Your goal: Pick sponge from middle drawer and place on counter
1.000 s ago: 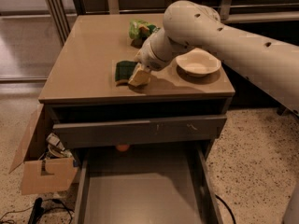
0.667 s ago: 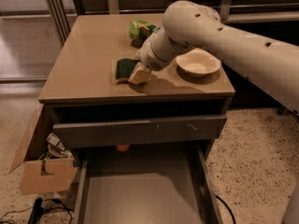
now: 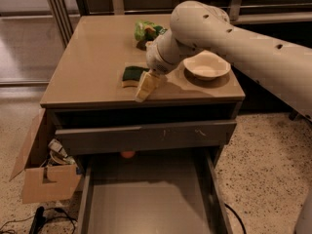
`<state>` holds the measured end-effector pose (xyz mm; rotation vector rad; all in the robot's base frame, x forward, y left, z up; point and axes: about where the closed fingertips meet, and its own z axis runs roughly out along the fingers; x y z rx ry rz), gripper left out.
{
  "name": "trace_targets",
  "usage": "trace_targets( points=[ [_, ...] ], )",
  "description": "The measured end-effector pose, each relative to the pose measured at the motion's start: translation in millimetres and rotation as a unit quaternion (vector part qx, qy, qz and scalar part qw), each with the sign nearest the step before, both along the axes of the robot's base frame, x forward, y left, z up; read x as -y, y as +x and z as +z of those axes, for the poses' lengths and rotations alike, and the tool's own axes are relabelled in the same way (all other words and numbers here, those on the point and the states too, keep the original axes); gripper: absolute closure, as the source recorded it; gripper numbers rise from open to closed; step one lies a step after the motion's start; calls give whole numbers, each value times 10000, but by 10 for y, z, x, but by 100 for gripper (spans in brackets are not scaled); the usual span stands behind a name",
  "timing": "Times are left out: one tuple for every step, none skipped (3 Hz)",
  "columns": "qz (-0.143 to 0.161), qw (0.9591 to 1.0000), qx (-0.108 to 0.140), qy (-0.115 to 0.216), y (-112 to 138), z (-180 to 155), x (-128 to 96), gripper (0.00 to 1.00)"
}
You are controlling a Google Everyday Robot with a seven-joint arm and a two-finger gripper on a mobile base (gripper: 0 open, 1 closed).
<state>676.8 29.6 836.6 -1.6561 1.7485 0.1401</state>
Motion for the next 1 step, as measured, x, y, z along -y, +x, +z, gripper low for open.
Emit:
trace_targets(
  points=[
    [0,10000,0,0,0,0,0,0]
  ],
)
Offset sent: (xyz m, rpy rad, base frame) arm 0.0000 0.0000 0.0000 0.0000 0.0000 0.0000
